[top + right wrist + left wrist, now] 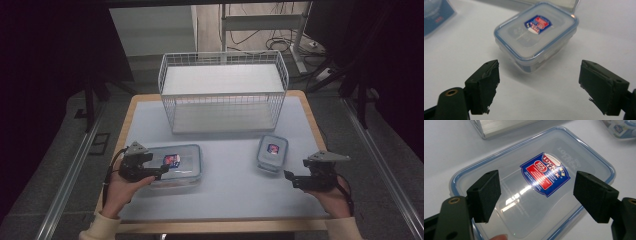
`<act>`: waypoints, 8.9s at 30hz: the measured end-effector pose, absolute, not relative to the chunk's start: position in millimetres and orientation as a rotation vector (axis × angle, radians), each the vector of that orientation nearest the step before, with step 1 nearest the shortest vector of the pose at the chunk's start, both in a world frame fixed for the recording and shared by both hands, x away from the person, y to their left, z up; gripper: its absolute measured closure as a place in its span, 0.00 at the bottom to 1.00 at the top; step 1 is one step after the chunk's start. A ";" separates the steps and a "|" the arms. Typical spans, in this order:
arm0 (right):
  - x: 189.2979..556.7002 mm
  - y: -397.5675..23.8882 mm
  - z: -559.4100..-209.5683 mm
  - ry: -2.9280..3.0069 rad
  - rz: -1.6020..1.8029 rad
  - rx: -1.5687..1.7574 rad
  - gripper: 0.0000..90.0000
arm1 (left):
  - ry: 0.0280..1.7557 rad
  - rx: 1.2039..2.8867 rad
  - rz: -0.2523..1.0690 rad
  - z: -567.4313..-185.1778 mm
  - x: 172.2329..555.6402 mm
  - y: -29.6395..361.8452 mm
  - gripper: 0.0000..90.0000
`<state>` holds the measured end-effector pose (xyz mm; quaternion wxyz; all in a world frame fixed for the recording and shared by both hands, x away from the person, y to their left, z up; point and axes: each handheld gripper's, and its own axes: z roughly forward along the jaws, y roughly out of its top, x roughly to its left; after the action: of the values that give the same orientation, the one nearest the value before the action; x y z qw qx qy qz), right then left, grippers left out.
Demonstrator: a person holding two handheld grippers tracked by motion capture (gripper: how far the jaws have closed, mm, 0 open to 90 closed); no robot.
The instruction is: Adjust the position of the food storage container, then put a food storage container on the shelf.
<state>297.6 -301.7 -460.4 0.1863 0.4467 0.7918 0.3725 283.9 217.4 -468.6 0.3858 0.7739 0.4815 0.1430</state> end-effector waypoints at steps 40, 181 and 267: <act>291.6 -308.6 -460.2 2.199 1.013 1.258 0.21 | 1.427 1.977 0.322 -473.0 274.1 287.6 1.00; 320.7 -197.3 -444.7 2.483 1.348 1.143 0.15 | 1.285 1.846 0.033 -477.3 305.3 195.1 0.19; 341.1 -193.9 -478.2 2.478 1.428 1.530 0.57 | 1.169 1.801 -0.137 -503.9 304.8 171.9 0.41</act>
<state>341.1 -193.9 -478.2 -0.0510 0.4710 0.7631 0.4396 304.8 171.9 -503.9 0.4753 0.7366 0.4780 -0.0562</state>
